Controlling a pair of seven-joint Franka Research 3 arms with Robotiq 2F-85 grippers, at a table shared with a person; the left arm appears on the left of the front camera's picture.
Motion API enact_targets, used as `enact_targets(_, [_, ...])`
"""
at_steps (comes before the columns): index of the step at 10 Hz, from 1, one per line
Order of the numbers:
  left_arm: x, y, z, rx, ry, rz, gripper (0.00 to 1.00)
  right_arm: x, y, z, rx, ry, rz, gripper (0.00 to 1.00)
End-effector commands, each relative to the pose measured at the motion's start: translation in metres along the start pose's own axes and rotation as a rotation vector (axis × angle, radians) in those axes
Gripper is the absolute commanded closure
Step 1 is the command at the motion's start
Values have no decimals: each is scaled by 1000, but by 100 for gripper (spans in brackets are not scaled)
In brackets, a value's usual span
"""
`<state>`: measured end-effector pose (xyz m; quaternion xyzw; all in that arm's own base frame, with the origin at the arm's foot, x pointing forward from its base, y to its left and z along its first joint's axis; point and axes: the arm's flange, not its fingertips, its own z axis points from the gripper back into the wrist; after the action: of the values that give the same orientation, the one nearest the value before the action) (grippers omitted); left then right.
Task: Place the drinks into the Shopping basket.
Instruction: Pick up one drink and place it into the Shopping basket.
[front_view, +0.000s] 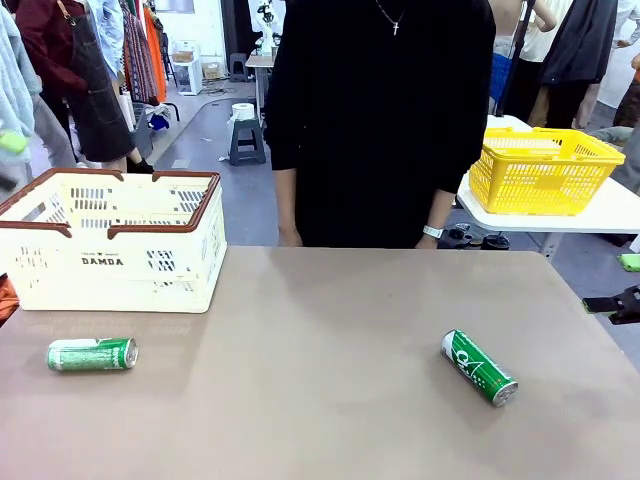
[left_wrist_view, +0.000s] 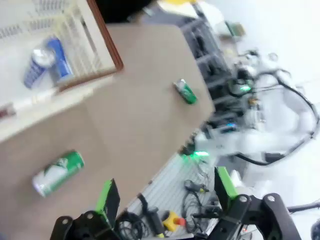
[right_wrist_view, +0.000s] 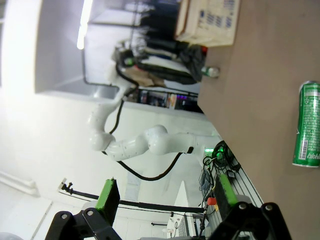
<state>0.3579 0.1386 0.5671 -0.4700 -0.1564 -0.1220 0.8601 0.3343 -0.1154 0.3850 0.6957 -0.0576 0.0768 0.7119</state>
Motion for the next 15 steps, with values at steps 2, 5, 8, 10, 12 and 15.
enact_targets(2, [-37,88,-22,-232,39,26,0,1,6,0,-3,9,-18,0])
enact_targets(5, [-60,94,-25,-205,30,43,0,1,6,0,-3,9,-18,0])
enact_targets(8, [-60,94,-25,-205,30,43,0,1,6,0,-3,9,-18,0])
enact_targets(10, [-60,94,-25,-205,30,43,0,1,6,0,-3,9,-18,0])
enact_targets(12, [-60,94,-25,-205,30,43,0,1,6,0,-3,9,-18,0])
enact_targets(15, [-60,94,-25,-205,30,43,0,1,6,0,-3,9,-18,0])
